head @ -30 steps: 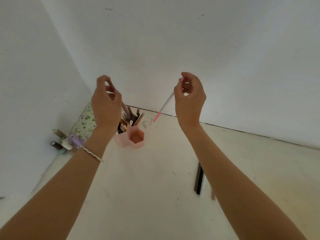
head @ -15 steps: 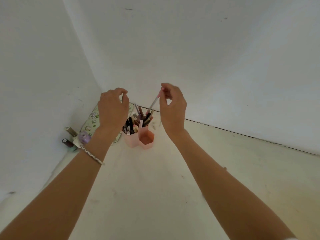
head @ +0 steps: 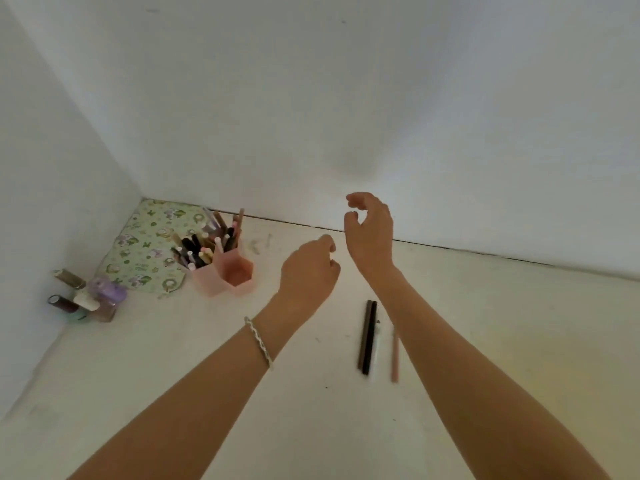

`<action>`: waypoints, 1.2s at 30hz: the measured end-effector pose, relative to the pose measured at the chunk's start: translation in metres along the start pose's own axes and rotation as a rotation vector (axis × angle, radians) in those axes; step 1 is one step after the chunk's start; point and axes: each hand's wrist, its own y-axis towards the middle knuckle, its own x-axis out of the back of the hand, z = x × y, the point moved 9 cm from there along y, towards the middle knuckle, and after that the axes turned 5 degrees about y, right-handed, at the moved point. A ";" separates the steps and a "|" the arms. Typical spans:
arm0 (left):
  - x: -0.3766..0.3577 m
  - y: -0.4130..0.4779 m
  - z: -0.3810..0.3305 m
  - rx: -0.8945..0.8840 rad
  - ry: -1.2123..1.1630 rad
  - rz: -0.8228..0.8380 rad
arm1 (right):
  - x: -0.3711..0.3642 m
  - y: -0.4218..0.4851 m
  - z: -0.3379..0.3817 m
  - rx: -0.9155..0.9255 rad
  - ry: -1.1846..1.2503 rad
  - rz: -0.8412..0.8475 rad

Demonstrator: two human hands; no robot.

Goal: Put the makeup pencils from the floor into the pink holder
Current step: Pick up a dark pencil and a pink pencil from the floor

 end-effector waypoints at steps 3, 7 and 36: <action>-0.067 -0.012 -0.016 0.041 0.055 0.238 | 0.037 0.000 -0.032 -0.071 -0.024 -0.004; -0.117 -0.026 -0.027 0.062 0.079 0.328 | 0.068 -0.012 -0.075 -0.173 -0.032 0.014; 0.064 0.018 -0.004 0.025 -0.459 -0.387 | 0.050 -0.053 -0.148 -0.371 -0.553 0.371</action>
